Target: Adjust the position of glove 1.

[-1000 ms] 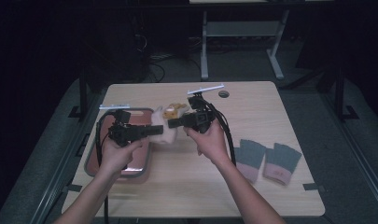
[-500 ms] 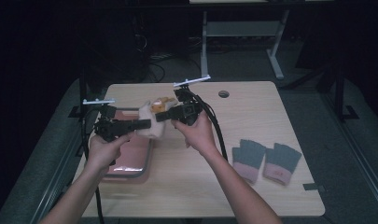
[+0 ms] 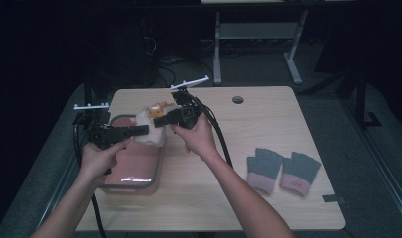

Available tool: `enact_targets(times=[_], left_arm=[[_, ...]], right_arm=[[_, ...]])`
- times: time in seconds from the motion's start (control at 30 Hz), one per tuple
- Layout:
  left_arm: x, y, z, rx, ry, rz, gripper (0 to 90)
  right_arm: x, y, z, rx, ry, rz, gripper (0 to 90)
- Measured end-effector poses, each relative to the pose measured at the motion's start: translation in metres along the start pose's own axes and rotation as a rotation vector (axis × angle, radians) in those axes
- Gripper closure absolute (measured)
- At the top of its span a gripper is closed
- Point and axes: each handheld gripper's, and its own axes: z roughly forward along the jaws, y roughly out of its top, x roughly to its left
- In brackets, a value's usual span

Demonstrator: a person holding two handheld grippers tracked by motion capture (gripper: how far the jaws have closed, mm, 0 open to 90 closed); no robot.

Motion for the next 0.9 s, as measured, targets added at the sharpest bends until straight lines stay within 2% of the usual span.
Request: enact_targets(times=[0.53, 0.9], left_arm=[[0.024, -0.008, -0.024, -0.001, 0.049, -0.028, 68.4], [0.04, -0.018, -0.028, 0.0, 0.069, -0.071, 68.5]], right_arm=[[0.008, 0.008, 0.038, 0.033, 0.038, -0.014, 81.1], [0.004, 0.007, 0.062, 0.061, 0.063, 0.002, 81.1]])
